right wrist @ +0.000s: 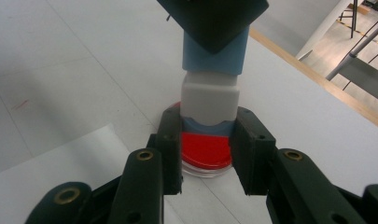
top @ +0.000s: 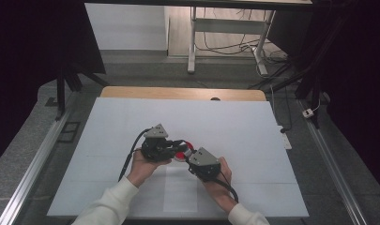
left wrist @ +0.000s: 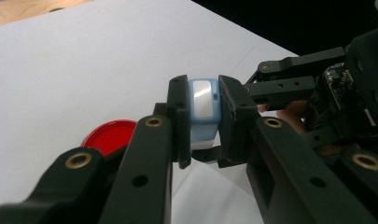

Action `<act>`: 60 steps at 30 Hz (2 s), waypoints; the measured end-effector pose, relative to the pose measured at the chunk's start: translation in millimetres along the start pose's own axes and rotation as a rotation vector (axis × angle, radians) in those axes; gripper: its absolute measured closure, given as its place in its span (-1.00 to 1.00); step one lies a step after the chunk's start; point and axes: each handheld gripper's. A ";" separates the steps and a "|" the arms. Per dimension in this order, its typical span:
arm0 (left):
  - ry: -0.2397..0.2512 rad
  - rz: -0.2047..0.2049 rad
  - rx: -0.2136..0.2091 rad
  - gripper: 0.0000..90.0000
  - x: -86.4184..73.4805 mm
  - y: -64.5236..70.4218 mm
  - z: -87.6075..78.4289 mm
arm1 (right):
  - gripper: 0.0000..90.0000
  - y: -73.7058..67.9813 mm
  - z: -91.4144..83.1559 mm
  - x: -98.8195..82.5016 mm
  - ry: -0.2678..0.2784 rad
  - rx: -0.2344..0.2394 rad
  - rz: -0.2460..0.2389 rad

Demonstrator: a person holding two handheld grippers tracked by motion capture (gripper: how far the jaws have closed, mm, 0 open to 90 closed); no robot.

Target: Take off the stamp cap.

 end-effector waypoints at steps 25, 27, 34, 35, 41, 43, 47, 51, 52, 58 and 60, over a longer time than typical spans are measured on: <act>0.000 -0.007 -0.007 0.68 -0.3 -0.3 0.1 | 0.47 -0.4 -1.2 -0.9 0.005 -0.003 0.004; -0.001 -0.008 -0.008 0.68 -0.3 -0.4 0.1 | 0.47 -0.3 -1.0 -1.0 0.003 -0.002 -0.008; 0.000 -0.015 -0.011 0.68 -0.2 -0.5 -0.5 | 0.47 -0.7 -2.1 0.3 -0.016 0.007 -0.027; 0.002 -0.014 -0.009 0.68 -0.3 -0.2 -0.1 | 0.47 -0.4 -2.1 0.0 -0.016 0.007 -0.025; 0.066 -0.046 0.036 0.68 1.7 -10.9 -15.1 | 0.47 10.7 0.0 -12.9 -0.007 0.022 0.120; 0.061 -0.054 0.034 0.68 0.8 -13.6 -16.1 | 0.47 12.5 -2.3 -13.2 -0.004 0.015 0.115; 0.054 -0.041 0.023 0.68 0.7 -10.5 -13.4 | 0.47 10.9 -2.8 -12.2 0.011 0.021 0.105; 0.049 -0.038 0.018 0.68 0.6 -9.9 -13.1 | 0.47 13.8 -4.1 -15.0 0.020 0.025 0.124; 0.048 -0.041 0.017 0.68 0.5 -10.3 -13.0 | 0.47 14.7 -4.9 -15.6 0.019 0.027 0.126; 0.045 -0.037 0.024 0.68 0.0 -10.7 -11.8 | 0.46 17.3 -8.3 -18.2 0.025 0.024 0.127; 0.043 -0.035 0.027 0.68 -0.4 -10.0 -11.6 | 0.46 18.3 -9.5 -18.9 0.032 0.026 0.131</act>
Point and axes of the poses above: each handheld gripper's, and its own axes: z roughly forward along the jaws, x roughly out of its top, y roughly to its right, and after that the axes turned 14 degrees about x, right-handed
